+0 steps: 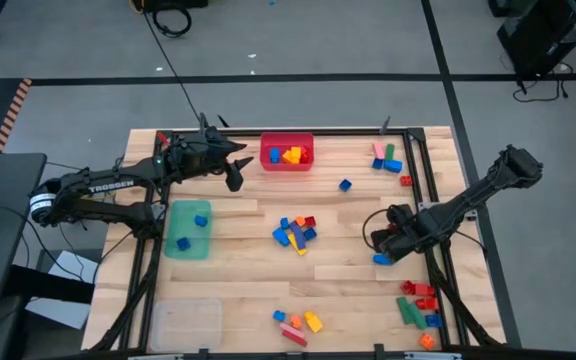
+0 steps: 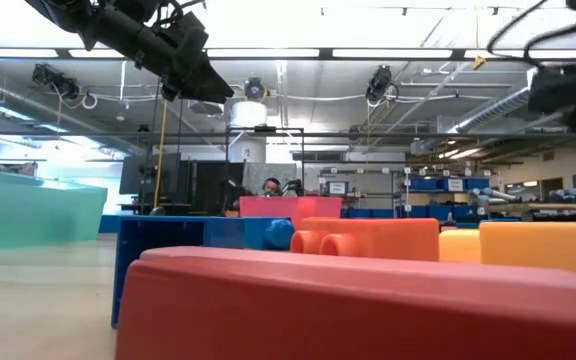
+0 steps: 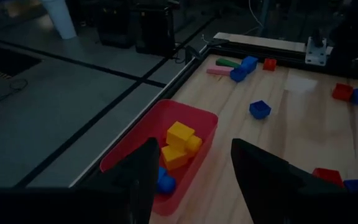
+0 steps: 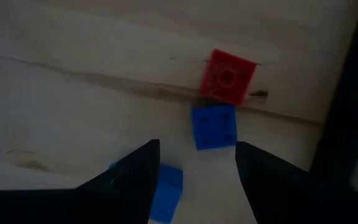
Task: Sort blocks by size
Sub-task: Put the blue 4 studded building block into the teal bin
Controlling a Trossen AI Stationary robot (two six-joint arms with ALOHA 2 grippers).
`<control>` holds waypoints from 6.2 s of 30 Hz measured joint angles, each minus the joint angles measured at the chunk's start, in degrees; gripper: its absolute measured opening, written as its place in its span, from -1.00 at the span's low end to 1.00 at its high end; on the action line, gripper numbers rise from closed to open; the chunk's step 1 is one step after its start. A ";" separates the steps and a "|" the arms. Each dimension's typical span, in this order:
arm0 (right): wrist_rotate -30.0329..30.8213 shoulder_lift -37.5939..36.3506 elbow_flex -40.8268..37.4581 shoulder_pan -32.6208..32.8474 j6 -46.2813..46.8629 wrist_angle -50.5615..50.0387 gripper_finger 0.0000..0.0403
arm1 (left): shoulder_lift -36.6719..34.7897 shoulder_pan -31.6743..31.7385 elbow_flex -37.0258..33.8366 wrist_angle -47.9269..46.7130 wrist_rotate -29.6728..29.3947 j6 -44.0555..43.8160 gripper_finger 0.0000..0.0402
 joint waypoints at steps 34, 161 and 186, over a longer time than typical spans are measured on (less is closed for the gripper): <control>-3.65 0.11 -1.79 -1.90 -7.07 2.62 -0.23 | -1.68 -3.03 2.85 -2.17 -3.23 2.74 0.04; -19.95 13.71 10.02 -37.46 -68.04 100.33 -0.23 | 14.86 -20.89 10.71 22.60 0.86 30.25 0.04; -19.94 13.71 10.11 -38.22 -65.77 98.30 0.07 | 19.15 -20.87 10.73 29.11 -1.22 34.49 -0.29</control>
